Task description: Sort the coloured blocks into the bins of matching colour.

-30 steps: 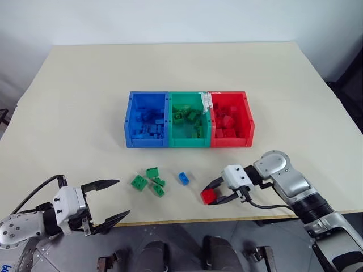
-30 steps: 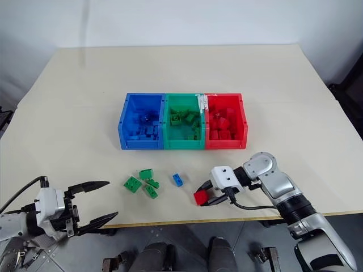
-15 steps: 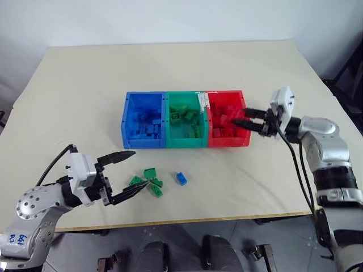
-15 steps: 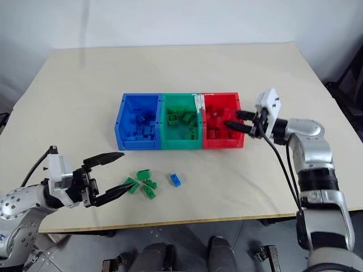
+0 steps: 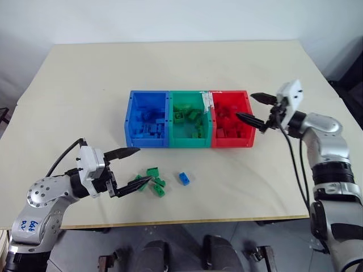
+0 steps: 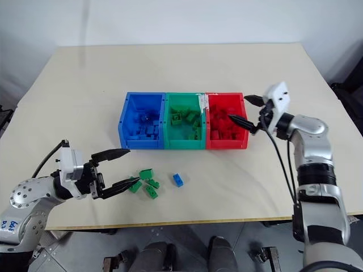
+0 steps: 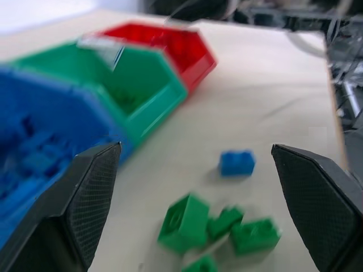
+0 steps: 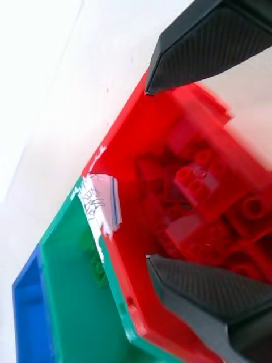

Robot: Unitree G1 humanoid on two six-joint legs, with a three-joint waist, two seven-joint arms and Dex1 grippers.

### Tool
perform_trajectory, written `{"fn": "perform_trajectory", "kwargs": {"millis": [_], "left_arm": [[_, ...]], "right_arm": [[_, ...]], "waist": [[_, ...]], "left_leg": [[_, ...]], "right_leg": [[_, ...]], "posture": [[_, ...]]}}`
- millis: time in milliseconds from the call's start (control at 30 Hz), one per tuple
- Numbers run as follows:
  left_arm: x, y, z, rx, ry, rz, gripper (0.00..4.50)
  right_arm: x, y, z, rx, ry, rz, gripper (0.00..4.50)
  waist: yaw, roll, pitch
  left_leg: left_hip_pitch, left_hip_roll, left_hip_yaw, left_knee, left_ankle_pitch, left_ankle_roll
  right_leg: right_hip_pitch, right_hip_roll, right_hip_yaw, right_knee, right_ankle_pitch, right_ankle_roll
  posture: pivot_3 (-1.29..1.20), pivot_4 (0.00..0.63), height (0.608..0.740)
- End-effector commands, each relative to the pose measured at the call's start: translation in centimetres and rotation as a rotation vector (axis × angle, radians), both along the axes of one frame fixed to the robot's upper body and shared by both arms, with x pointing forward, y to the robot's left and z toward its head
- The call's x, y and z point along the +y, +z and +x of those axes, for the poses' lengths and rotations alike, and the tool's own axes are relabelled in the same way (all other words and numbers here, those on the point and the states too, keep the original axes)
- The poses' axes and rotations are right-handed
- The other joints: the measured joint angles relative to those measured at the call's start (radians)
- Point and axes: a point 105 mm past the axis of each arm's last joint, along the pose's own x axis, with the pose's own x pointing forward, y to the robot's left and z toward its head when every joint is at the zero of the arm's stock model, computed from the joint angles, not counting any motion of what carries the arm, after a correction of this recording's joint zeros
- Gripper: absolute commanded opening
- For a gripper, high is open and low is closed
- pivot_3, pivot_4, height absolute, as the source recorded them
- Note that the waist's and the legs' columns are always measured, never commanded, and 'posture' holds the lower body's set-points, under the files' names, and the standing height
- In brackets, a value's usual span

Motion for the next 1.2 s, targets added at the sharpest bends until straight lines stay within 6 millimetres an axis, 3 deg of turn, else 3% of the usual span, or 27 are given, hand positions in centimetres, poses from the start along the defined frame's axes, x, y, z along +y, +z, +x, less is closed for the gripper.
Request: {"fn": "perform_trajectory", "kwargs": {"millis": [33, 133, 200, 300, 500, 600, 767, 867, 1000, 1200], "left_arm": [[-0.1, -0.3, 0.2, -0.029, -0.051, 0.056, 4.50], [-0.5, -0.9, 0.1, -0.006, -0.116, 0.080, 4.50], [-0.4, -1.3, 0.2, -0.001, -0.135, 0.097, 4.50], [0.2, -1.5, 0.6, -0.010, -0.114, 0.101, 4.50], [2.3, -1.2, 0.7, -0.074, -0.034, 0.099, 4.50], [3.9, -1.5, -0.7, -0.037, 0.000, 0.117, 4.50], [5.8, -1.7, -2.3, 0.006, 0.072, 0.131, 4.50], [5.8, -1.8, -2.8, 0.009, 0.108, 0.125, 4.50], [4.8, -1.8, -3.7, 0.013, 0.116, 0.104, 4.50], [4.2, -1.7, -3.9, 0.019, 0.124, 0.089, 4.50]], "right_arm": [[-1.2, 0.8, -3.7, -0.059, 0.077, -0.062, 4.47], [-2.7, -1.5, -6.6, 0.041, 0.079, -0.078, 4.47], [-3.4, -3.9, -8.5, 0.115, 0.111, -0.196, 4.47], [-3.5, -5.4, -9.4, 0.148, 0.142, -0.273, 4.47], [3.3, -7.0, -9.2, 0.168, 0.324, -0.192, 4.47], [8.0, -7.7, -9.0, 0.190, 0.409, -0.144, 4.47], [13.5, -8.2, -9.0, 0.240, 0.498, -0.111, 4.47], [15.7, -9.6, -9.0, 0.263, 0.516, -0.155, 4.47], [17.2, -10.9, -8.9, 0.251, 0.527, -0.196, 4.47], [18.3, -11.3, -8.4, 0.237, 0.514, -0.194, 2.59]], "waist": [[0.011, 0.000, 0.000], [0.014, 0.000, 0.000], [0.013, 0.000, 0.000], [0.007, 0.000, 0.000], [-0.018, 0.000, 0.000], [-0.022, -0.001, 0.000], [-0.013, -0.001, 0.000], [-0.007, -0.002, -0.001], [-0.005, -0.002, -0.001], [-0.009, -0.002, -0.001]], "left_leg": [[0.000, 0.000, 0.000, 0.000, 0.000, 0.000], [0.000, 0.000, 0.002, 0.000, 0.000, 0.000], [0.001, 0.000, 0.002, 0.000, 0.000, 0.000], [0.003, 0.001, 0.004, 0.000, 0.000, 0.000], [0.008, 0.006, 0.010, 0.000, 0.002, -0.003], [0.005, 0.005, 0.010, 0.000, 0.002, -0.003], [0.004, 0.003, 0.008, 0.000, 0.002, -0.003], [0.004, 0.002, 0.006, 0.000, 0.002, -0.003], [0.003, 0.001, 0.005, 0.000, 0.001, -0.002], [0.003, 0.000, 0.005, 0.000, 0.001, -0.001]], "right_leg": [[0.000, 0.000, 0.000, 0.000, 0.000, 0.000], [0.000, 0.000, 0.000, -0.001, 0.000, 0.000], [0.001, 0.000, 0.000, -0.001, 0.000, 0.000], [0.002, 0.000, 0.001, -0.001, 0.000, 0.000], [0.002, 0.002, 0.001, 0.002, 0.000, 0.000], [-0.003, 0.000, 0.002, 0.006, 0.000, 0.000], [-0.004, -0.002, 0.001, 0.006, 0.000, -0.001], [-0.004, -0.003, 0.001, 0.006, 0.000, -0.001], [-0.004, -0.006, 0.000, 0.007, 0.000, -0.002], [-0.004, -0.005, -0.001, 0.007, 0.000, -0.002]], "posture": [[0.00, 0.150, 0.740], [0.00, 0.150, 0.740], [0.00, 0.150, 0.740], [0.00, 0.150, 0.740], [0.00, 0.150, 0.740], [0.00, 0.150, 0.740], [0.00, 0.150, 0.740], [0.00, 0.150, 0.740], [0.00, 0.150, 0.740], [0.00, 0.150, 0.740]]}}
